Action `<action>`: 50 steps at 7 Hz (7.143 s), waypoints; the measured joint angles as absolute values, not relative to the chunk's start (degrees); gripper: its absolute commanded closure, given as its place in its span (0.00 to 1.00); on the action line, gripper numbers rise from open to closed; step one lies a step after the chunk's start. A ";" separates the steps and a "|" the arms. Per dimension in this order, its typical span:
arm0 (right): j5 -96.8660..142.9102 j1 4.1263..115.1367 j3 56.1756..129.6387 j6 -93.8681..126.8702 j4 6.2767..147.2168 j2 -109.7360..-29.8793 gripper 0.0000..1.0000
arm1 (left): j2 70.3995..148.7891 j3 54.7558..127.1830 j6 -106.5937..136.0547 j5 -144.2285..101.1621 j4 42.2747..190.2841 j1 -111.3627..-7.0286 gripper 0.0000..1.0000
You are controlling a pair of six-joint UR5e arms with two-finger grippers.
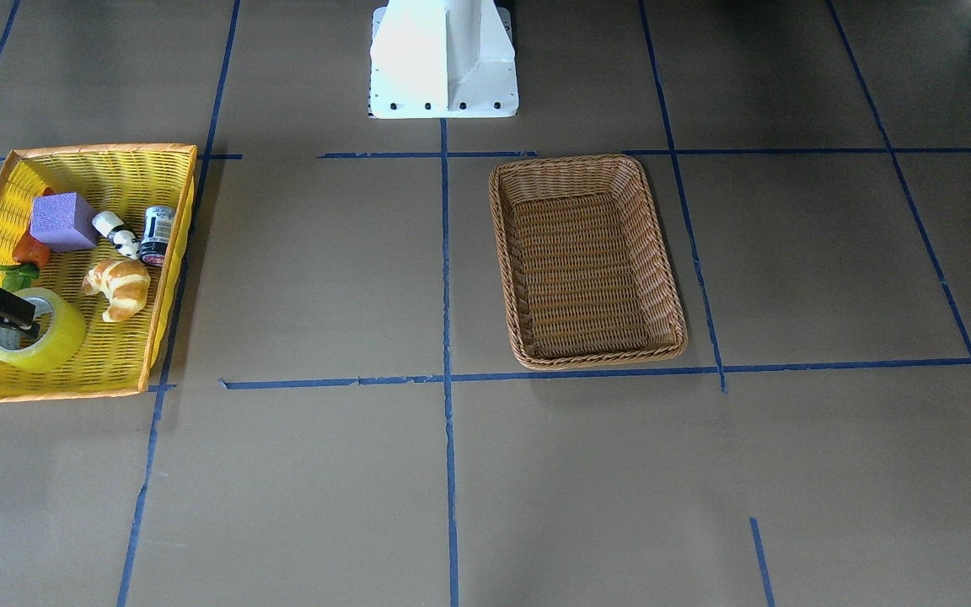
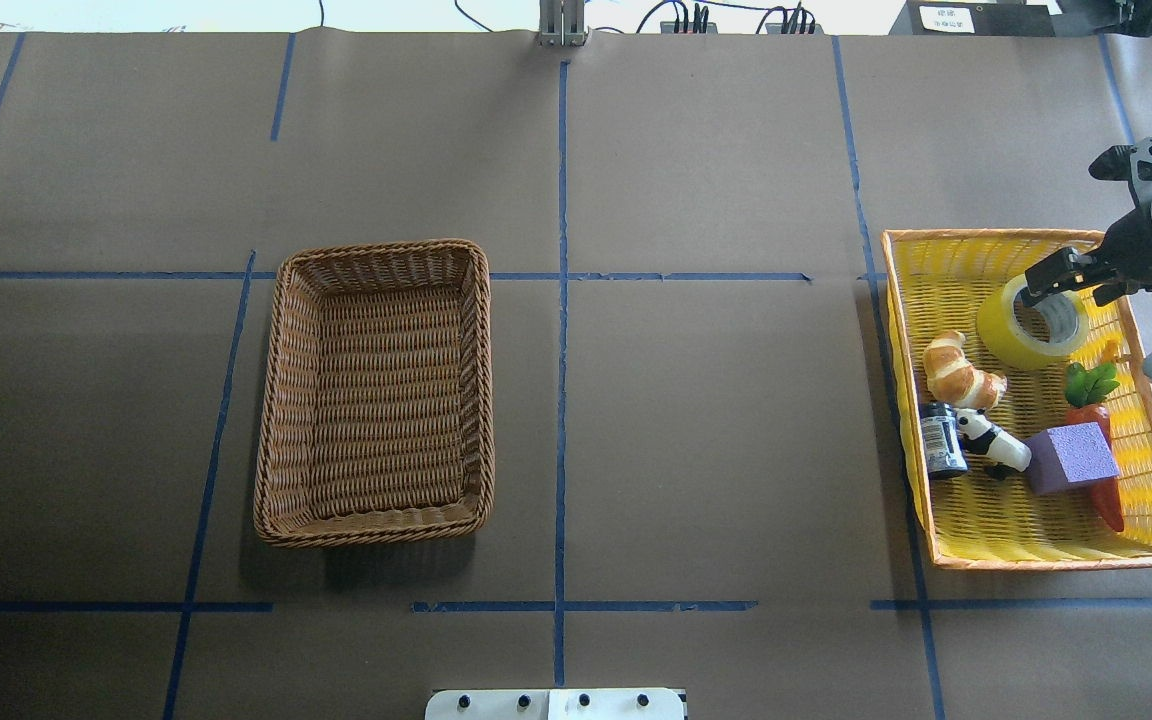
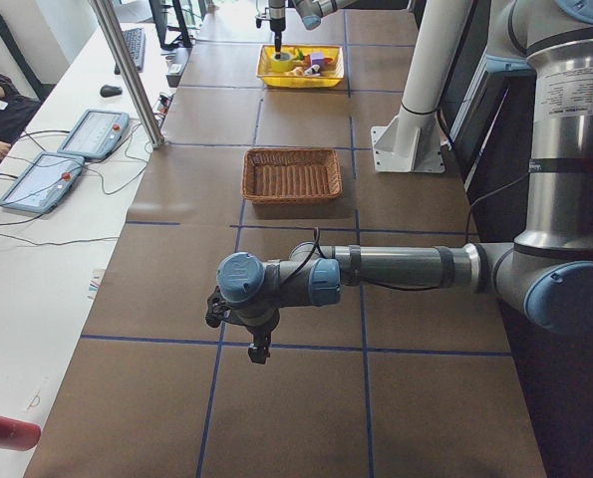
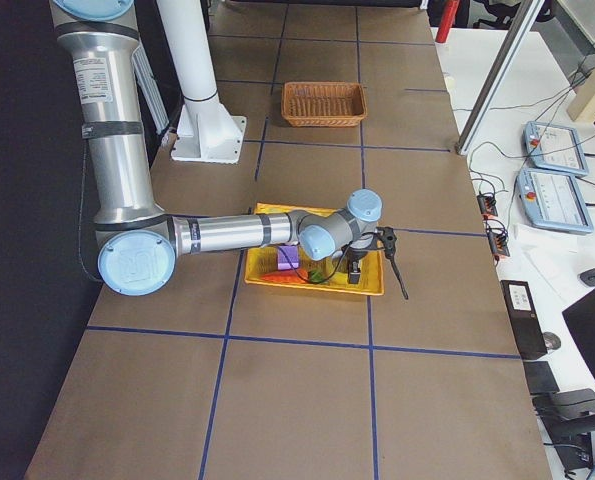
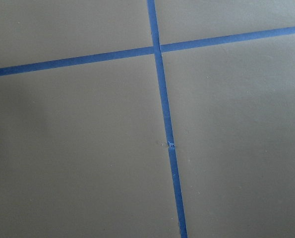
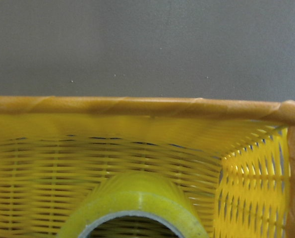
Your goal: Move tape to another basket
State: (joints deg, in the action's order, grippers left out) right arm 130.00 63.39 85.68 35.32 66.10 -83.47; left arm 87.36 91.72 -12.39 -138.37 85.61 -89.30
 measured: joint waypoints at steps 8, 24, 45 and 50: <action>130.23 62.25 83.70 34.87 66.07 -83.53 1.00 | 87.35 91.85 -12.39 -138.43 85.60 -89.30 0.00; 134.38 55.65 103.61 84.97 51.68 -70.89 0.99 | 89.94 96.98 51.57 -143.55 131.98 -71.06 0.00; 110.68 23.34 104.92 111.63 7.21 -67.38 0.99 | 110.16 106.97 128.14 -102.42 190.25 -26.34 0.00; 108.72 21.48 104.86 111.51 7.32 -67.04 0.12 | 110.24 106.94 128.16 -102.39 190.28 -25.45 0.90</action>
State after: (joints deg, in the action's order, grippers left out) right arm 108.72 21.48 104.86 111.51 7.32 -67.04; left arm 110.24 106.94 128.16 -102.39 190.28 -25.45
